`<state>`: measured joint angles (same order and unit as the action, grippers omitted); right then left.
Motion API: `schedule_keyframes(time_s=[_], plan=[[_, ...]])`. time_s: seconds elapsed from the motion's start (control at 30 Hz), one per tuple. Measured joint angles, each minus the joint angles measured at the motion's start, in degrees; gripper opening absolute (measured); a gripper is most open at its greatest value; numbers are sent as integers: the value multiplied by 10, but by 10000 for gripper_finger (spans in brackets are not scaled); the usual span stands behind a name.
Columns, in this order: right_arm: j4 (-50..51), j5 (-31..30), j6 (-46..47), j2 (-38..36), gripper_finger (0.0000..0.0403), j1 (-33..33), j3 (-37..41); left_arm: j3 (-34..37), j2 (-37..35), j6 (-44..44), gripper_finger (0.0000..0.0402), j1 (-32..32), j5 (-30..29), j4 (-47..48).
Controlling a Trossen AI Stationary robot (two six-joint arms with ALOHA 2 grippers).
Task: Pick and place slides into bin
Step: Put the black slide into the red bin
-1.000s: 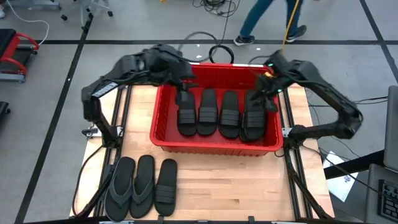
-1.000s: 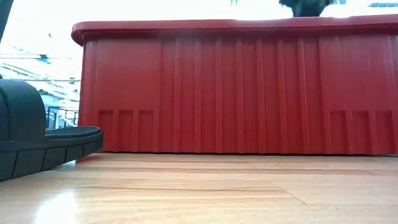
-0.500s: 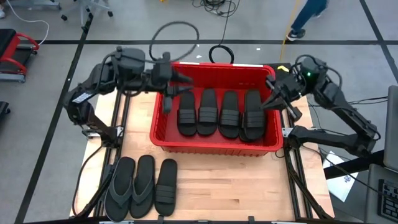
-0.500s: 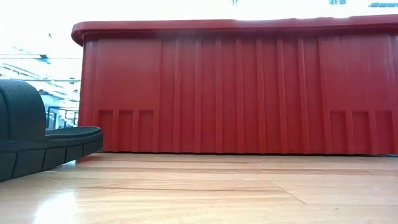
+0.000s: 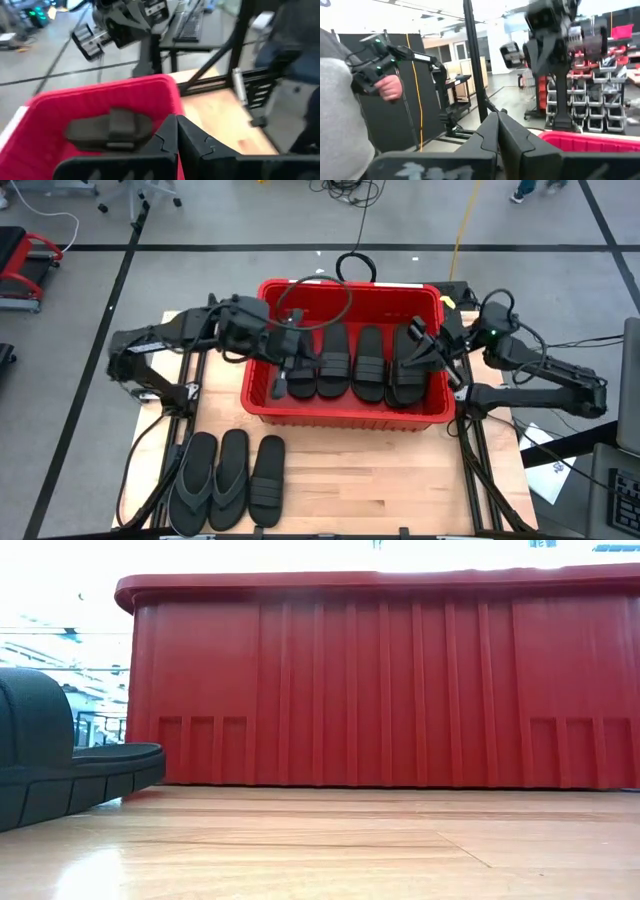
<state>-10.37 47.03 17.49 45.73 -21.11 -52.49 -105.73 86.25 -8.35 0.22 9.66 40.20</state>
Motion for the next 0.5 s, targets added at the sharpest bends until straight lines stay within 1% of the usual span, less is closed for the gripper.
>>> schedule_keyframes(time_s=[0.07,0.13,0.23,0.37,0.43,0.5], plan=[[11,-39,-19,-1,0,33,0,84,-48,23,0,0,14,-50],[34,-97,-30,-1,0,71,0,168,-101,59,0,-7,23,-110],[63,-185,-37,2,0,128,0,288,-181,123,0,-34,23,-160],[73,-264,-37,7,0,201,0,418,-270,218,0,-104,26,-184],[76,-301,-33,13,0,233,0,470,-297,268,0,-147,24,-184],[85,-334,-34,17,0,260,0,517,-307,316,0,-199,24,-206]])
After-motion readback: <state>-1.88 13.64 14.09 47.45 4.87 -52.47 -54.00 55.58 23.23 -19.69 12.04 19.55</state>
